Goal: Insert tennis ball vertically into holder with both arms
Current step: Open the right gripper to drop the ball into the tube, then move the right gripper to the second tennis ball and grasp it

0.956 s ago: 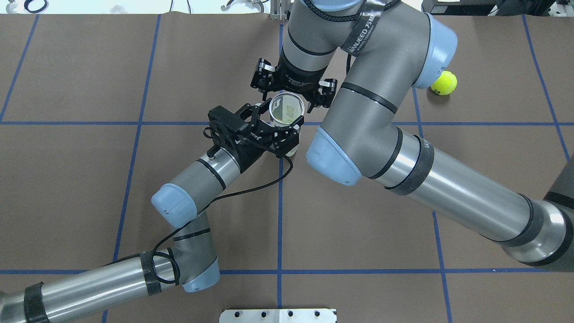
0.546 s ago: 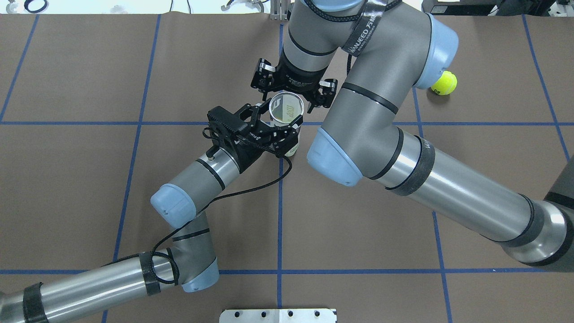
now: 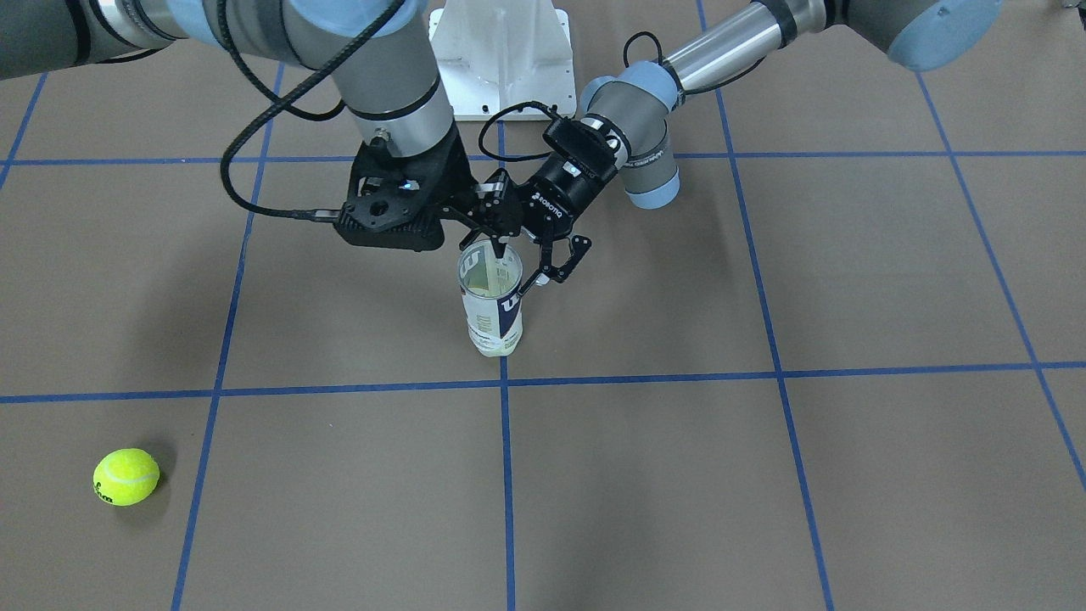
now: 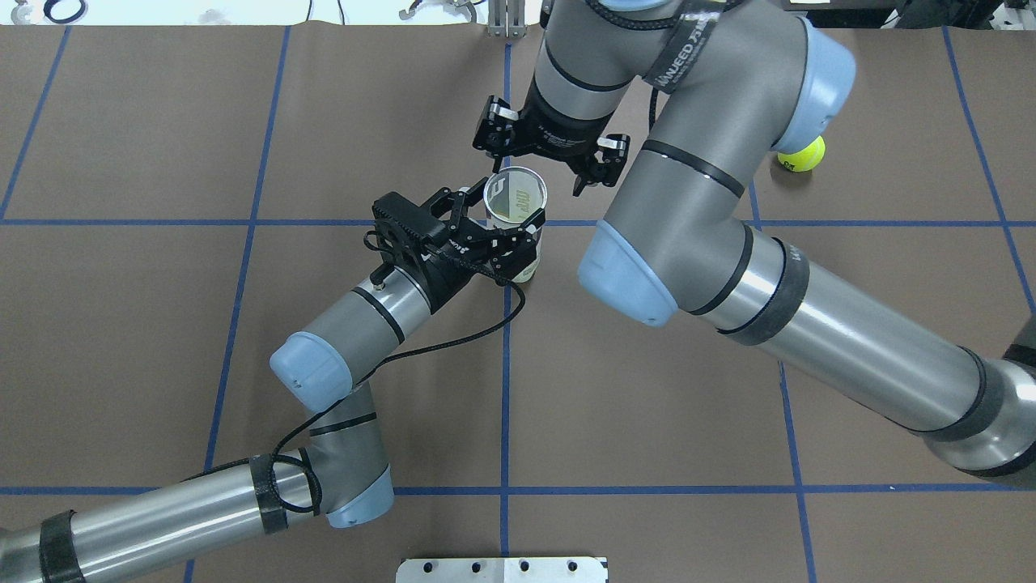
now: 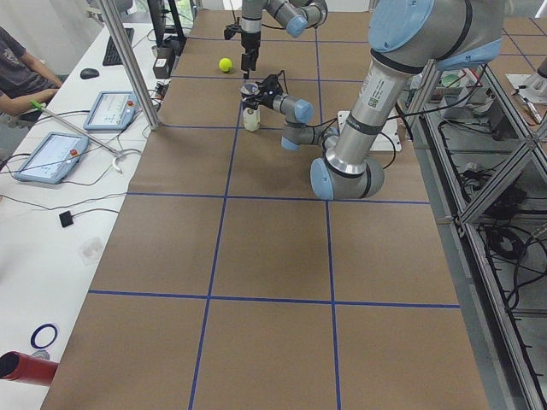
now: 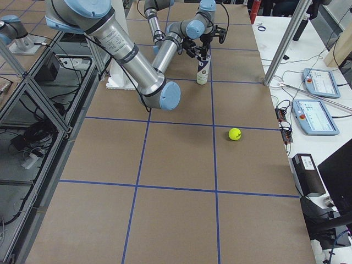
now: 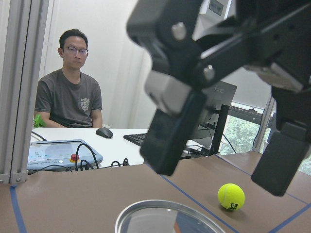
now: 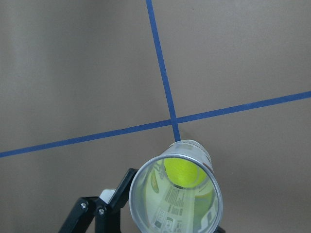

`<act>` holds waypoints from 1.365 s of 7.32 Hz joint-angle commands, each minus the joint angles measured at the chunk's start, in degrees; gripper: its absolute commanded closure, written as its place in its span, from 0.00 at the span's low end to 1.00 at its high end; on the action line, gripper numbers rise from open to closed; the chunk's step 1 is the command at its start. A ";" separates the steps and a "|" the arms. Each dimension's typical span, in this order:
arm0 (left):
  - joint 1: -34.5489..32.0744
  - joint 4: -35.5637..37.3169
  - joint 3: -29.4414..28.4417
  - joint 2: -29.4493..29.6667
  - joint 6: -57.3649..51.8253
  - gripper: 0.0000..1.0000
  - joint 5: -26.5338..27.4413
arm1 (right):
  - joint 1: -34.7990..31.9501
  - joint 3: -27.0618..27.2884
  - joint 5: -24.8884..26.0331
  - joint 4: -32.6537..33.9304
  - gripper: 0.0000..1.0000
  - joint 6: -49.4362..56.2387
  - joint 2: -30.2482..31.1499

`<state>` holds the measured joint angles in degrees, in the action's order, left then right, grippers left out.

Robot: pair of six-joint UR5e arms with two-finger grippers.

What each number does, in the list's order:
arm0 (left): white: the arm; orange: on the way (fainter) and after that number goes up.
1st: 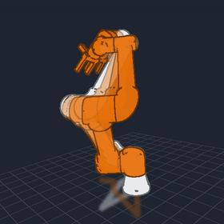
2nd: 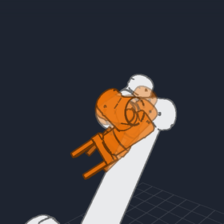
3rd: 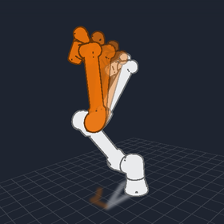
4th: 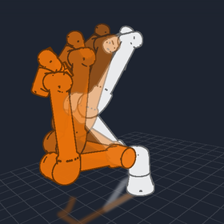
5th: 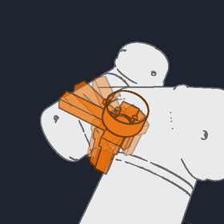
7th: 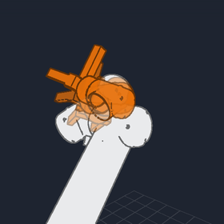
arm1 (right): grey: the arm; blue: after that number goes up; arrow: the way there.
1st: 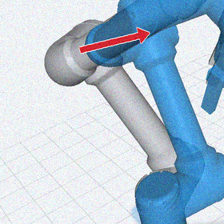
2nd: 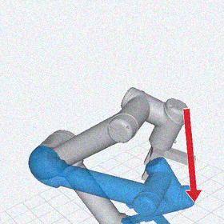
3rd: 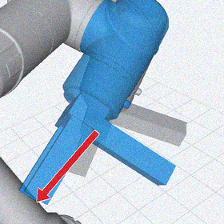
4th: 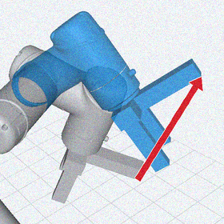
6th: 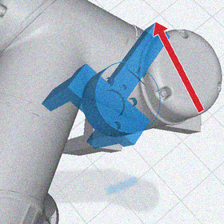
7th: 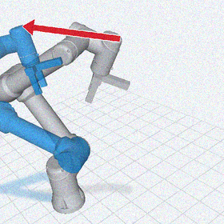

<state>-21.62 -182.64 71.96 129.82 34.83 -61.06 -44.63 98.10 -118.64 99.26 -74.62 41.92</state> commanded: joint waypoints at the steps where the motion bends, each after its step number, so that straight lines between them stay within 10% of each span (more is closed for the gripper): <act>1: -0.08 0.00 0.11 0.00 -0.02 0.10 -0.02 | -7.28 1.13 -2.90 -0.12 0.02 7.15 7.27; 4: -0.08 -0.09 0.11 -0.09 -0.03 0.10 -0.02 | -15.81 -12.52 -2.57 -2.91 0.02 21.86 9.76; 6: -0.08 -0.09 0.11 -0.26 0.06 0.10 -0.02 | -18.55 -28.25 -2.39 -20.61 0.02 21.71 9.94; 10: -0.08 -0.09 0.20 -0.35 -0.03 0.10 -0.02 | -18.04 -30.95 -1.33 -21.21 0.02 27.25 12.39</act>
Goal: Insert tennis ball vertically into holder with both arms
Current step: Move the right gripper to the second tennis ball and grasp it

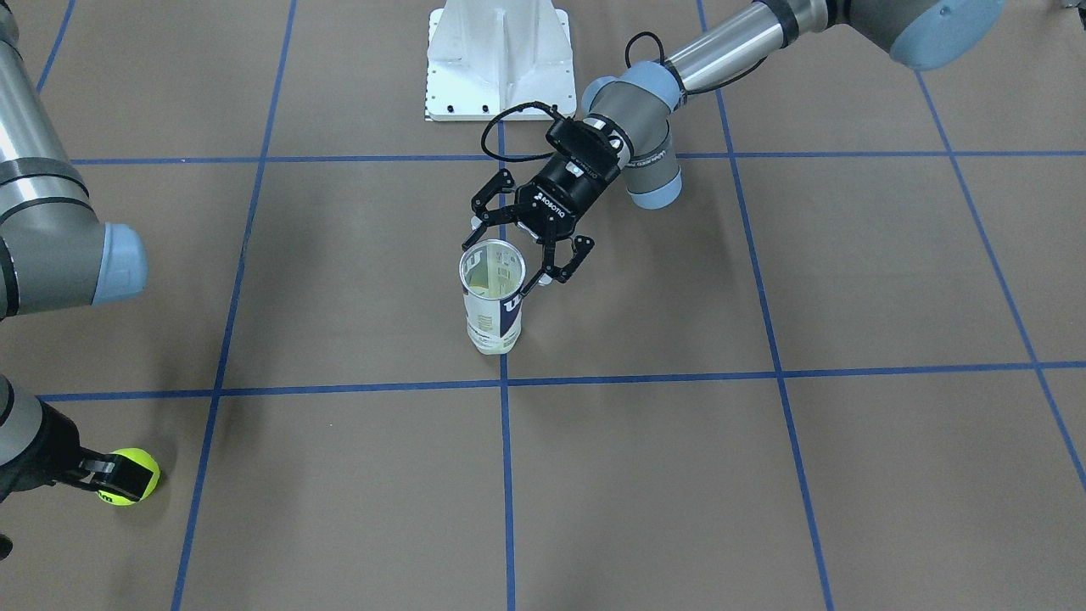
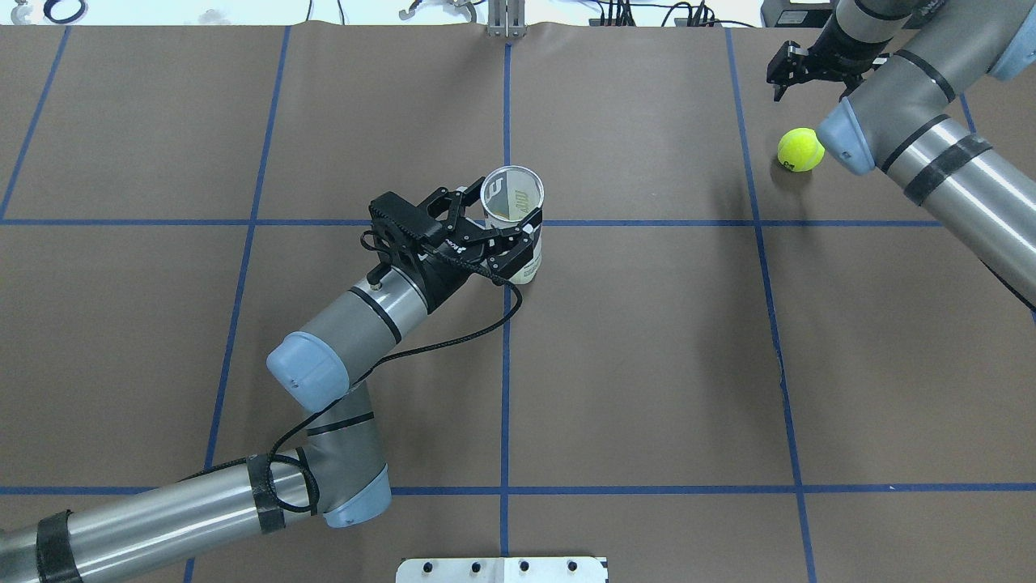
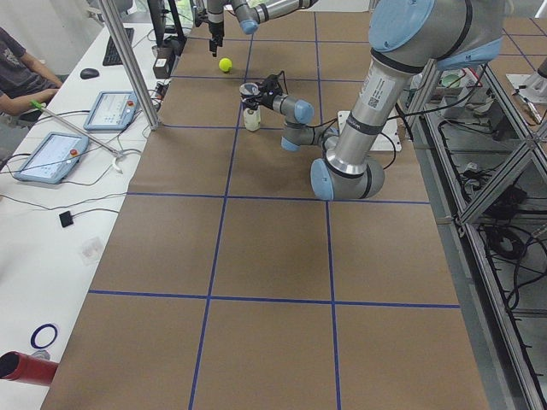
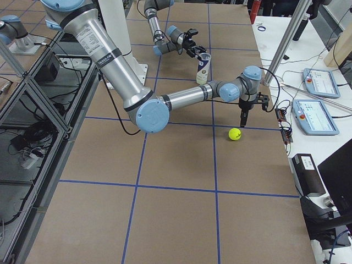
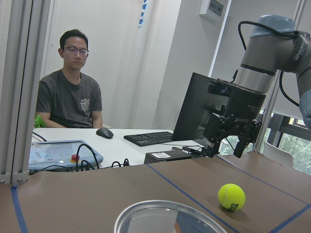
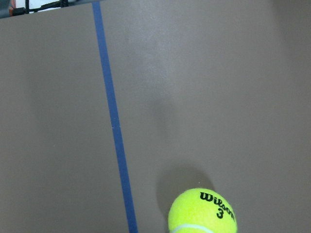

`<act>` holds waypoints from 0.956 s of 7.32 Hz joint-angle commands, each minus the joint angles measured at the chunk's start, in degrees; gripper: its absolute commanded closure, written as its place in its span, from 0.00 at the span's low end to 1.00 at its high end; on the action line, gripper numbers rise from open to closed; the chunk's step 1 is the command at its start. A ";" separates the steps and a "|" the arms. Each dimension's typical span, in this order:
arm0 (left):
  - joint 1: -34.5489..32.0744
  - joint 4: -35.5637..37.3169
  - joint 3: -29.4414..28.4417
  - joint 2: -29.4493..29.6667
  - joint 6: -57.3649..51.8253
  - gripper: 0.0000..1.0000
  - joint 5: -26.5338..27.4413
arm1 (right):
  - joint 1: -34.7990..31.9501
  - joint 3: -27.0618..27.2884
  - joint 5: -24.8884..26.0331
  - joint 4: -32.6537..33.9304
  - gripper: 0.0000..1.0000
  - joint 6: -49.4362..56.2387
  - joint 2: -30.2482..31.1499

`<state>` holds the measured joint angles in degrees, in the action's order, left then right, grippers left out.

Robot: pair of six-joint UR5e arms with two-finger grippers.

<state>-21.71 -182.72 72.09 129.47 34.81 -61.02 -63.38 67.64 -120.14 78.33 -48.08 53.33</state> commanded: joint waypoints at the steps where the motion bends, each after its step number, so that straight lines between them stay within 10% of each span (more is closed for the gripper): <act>1: 0.00 0.00 0.06 -0.01 0.00 0.10 -0.06 | 2.11 -0.66 0.78 -0.29 0.02 0.88 1.60; 7: 0.00 0.00 0.06 -0.36 0.00 0.09 0.03 | 4.94 -3.30 6.84 -0.37 0.10 2.46 1.26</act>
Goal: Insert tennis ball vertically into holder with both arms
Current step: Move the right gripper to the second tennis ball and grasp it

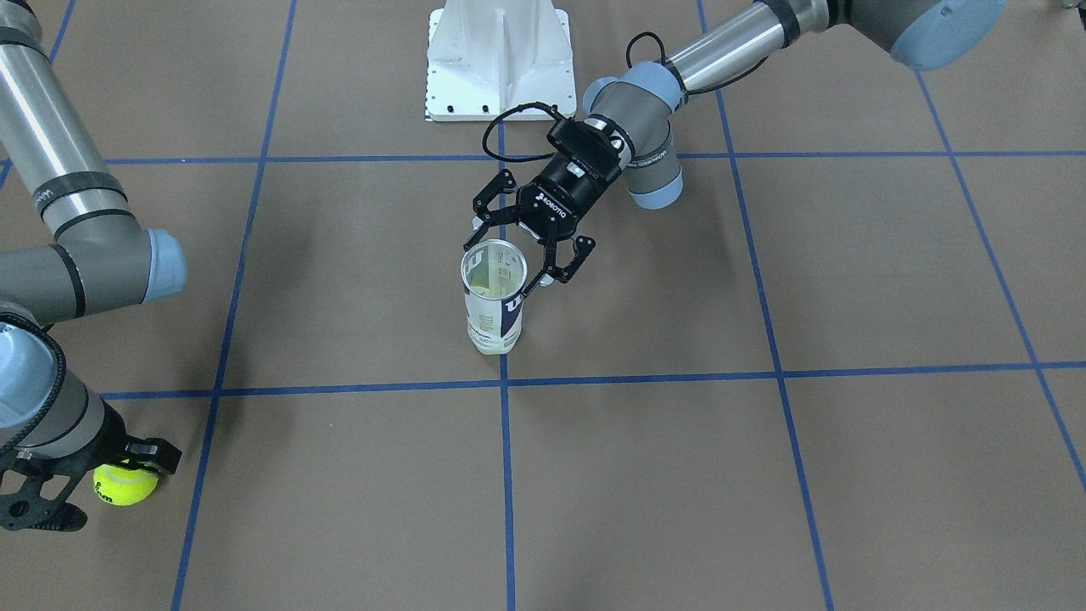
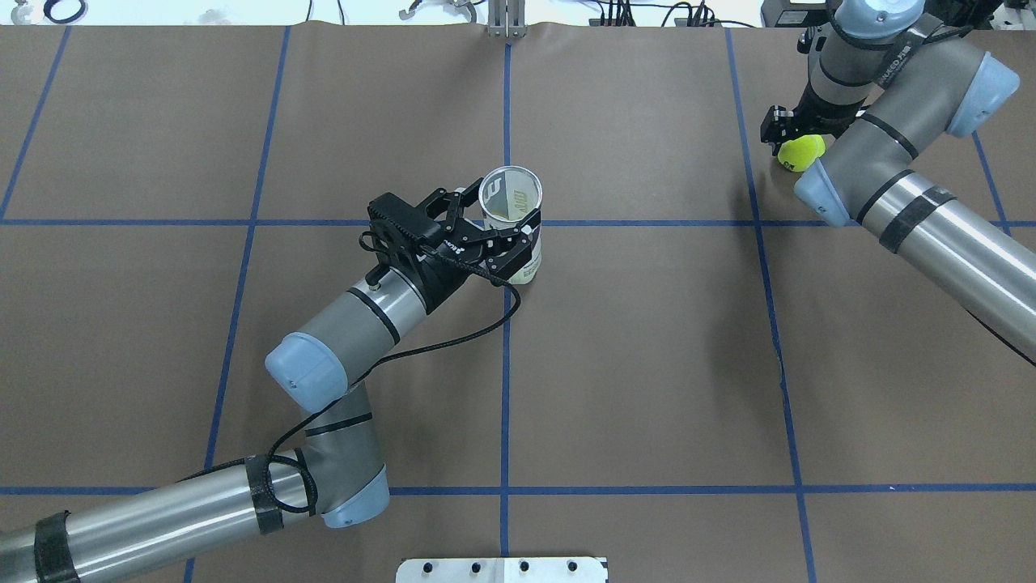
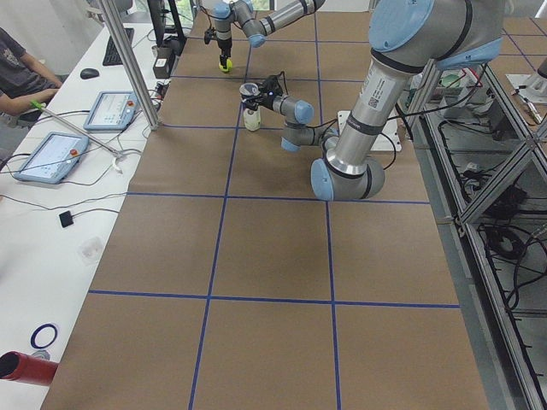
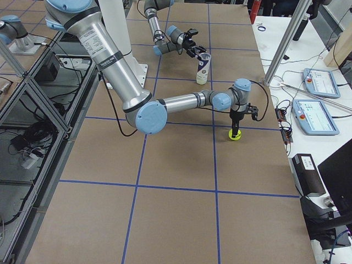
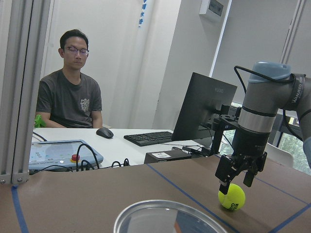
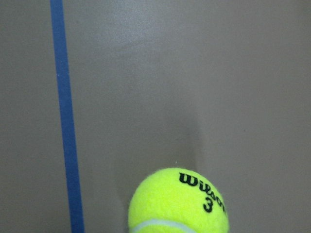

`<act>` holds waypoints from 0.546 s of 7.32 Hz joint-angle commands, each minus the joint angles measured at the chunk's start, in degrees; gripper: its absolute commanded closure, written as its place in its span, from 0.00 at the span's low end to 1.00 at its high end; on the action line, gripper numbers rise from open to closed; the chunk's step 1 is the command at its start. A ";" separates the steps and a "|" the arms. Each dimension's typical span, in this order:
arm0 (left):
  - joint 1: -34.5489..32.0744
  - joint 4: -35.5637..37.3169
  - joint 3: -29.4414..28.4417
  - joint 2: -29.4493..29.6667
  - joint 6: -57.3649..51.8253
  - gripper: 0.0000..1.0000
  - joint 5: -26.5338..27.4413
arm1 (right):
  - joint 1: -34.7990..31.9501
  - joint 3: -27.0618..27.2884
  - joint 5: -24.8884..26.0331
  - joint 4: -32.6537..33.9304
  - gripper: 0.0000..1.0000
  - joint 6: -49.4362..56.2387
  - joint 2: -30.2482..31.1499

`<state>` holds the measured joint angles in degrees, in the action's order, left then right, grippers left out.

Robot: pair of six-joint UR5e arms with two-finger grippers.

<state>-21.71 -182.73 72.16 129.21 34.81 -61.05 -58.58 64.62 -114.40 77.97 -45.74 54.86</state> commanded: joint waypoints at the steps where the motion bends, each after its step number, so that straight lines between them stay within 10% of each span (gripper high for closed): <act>1: 0.00 -0.26 0.00 -0.10 0.00 0.09 -0.04 | 0.22 -0.71 1.81 -0.10 0.11 0.12 -0.36; 2: -0.09 -0.35 0.00 -0.10 0.00 0.09 -0.04 | 0.22 -0.72 1.90 -0.10 0.19 0.12 -0.54; 4: -0.09 -0.35 0.00 -0.10 0.00 0.09 -0.04 | 0.23 -0.81 1.90 -0.10 0.72 0.04 -0.54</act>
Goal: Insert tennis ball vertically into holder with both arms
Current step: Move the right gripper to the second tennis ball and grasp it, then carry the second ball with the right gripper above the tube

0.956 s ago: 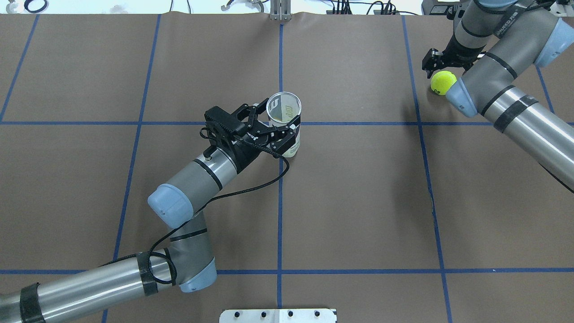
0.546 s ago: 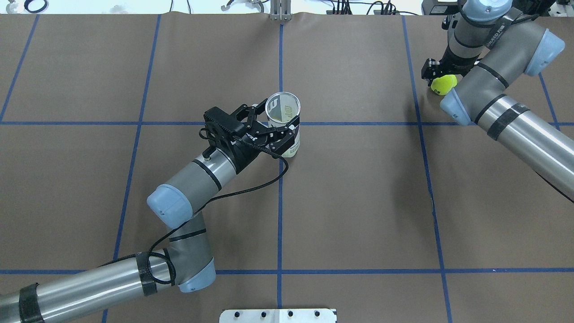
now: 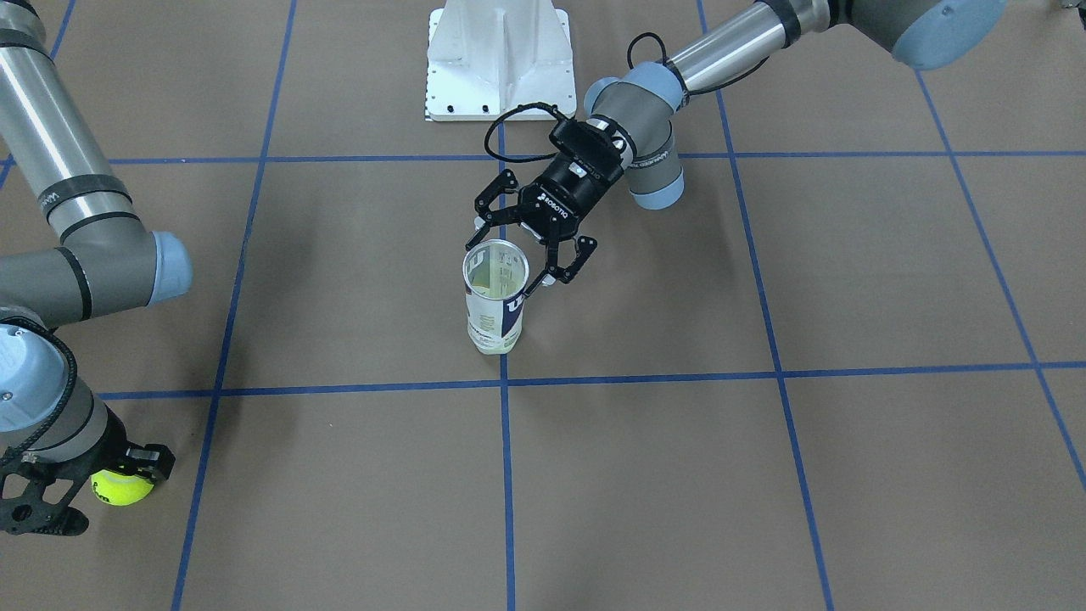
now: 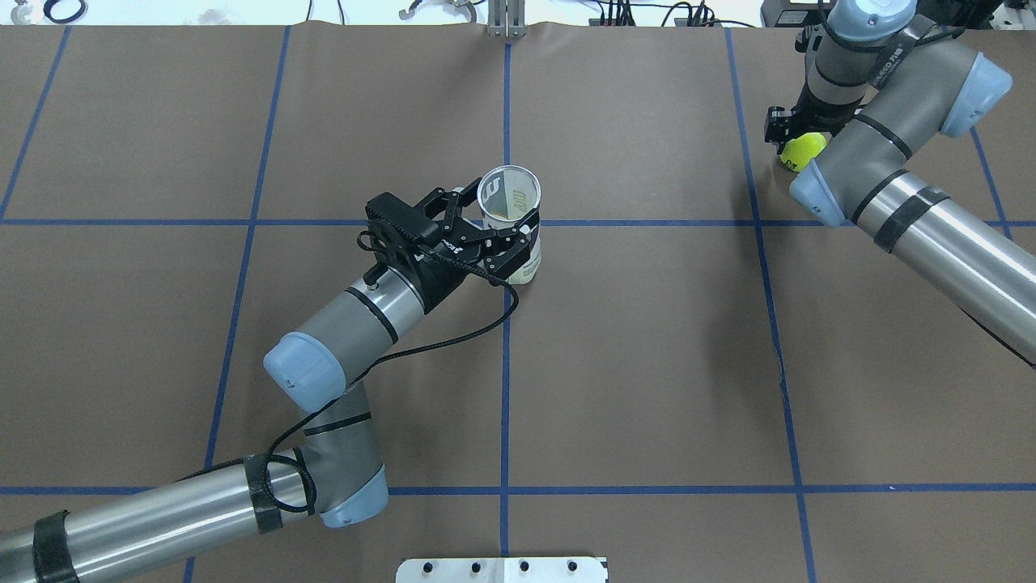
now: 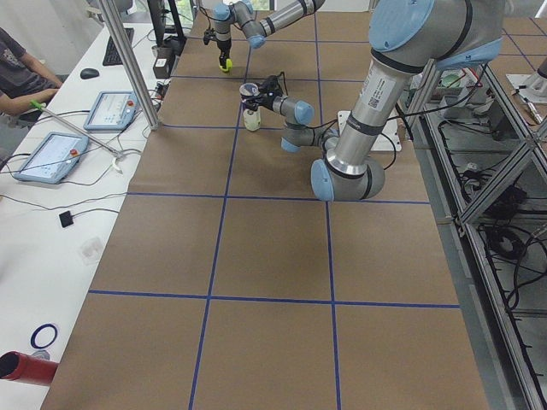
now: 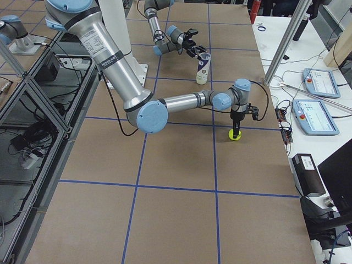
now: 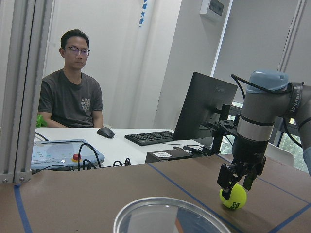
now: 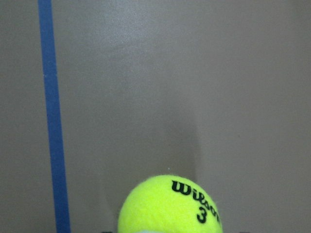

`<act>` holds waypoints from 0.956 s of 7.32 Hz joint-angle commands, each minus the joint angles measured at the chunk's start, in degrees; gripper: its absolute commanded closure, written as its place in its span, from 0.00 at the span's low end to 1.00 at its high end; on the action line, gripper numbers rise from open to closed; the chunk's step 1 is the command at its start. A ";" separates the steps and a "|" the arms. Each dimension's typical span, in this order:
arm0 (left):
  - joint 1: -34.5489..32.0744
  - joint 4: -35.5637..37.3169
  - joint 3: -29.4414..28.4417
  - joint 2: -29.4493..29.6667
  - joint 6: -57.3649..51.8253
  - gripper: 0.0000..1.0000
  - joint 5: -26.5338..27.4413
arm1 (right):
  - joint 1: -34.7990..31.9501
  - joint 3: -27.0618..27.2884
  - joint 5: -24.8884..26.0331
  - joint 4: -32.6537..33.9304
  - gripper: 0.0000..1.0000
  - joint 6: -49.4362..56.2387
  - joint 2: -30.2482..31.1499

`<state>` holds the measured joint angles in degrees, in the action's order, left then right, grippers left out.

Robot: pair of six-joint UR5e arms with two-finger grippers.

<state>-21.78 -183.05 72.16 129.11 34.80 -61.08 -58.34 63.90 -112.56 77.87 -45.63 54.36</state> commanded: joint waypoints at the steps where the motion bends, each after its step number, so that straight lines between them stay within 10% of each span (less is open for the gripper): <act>1: -0.02 -0.02 0.00 0.00 0.00 0.09 0.00 | -0.02 -0.09 0.06 0.00 1.00 -0.25 -0.04; 3: -0.02 -0.02 0.00 0.00 0.00 0.09 0.08 | -0.29 0.95 -0.29 0.08 1.00 -0.60 -0.56; 7: 0.07 -0.02 0.00 0.00 0.00 0.09 0.00 | -0.38 23.93 -12.57 13.34 1.00 -13.44 -1.97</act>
<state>-21.79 -183.08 72.16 129.11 34.80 -61.06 -59.28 80.20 -121.31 87.57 -51.27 52.67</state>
